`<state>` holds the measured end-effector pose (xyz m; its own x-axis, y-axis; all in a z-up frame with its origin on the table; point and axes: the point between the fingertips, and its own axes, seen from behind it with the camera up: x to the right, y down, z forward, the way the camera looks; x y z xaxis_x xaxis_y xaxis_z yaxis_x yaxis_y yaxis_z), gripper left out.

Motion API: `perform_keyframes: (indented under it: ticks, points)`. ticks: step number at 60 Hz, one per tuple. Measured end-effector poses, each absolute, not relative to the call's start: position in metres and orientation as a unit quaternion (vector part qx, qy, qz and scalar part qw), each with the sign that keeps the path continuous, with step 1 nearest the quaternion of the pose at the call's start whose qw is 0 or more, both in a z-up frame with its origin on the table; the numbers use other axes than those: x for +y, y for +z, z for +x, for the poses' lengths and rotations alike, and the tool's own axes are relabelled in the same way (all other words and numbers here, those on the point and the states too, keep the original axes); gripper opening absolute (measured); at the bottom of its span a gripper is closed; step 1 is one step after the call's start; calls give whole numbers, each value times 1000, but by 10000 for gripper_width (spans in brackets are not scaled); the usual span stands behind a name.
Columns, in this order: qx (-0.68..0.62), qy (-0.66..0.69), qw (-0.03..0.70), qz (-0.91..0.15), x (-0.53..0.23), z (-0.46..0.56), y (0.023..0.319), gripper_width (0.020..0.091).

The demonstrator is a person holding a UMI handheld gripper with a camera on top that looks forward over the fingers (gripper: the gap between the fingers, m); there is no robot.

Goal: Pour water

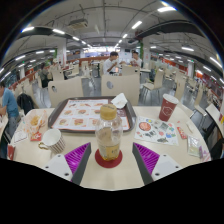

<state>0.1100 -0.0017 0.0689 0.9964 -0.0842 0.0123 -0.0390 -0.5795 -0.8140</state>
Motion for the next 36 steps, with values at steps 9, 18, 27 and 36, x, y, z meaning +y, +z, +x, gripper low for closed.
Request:
perform_keyframes:
  ticks: [9,18,27,36]
  points:
    - [38,-61,438,-896,-63,104,106,845]
    - [38,-71,429,-900,-121,81,141,852]
    - [33,-60,429,-901,-156,57,162,853]
    - [17,-46,430,-902,-172,44,176,850]
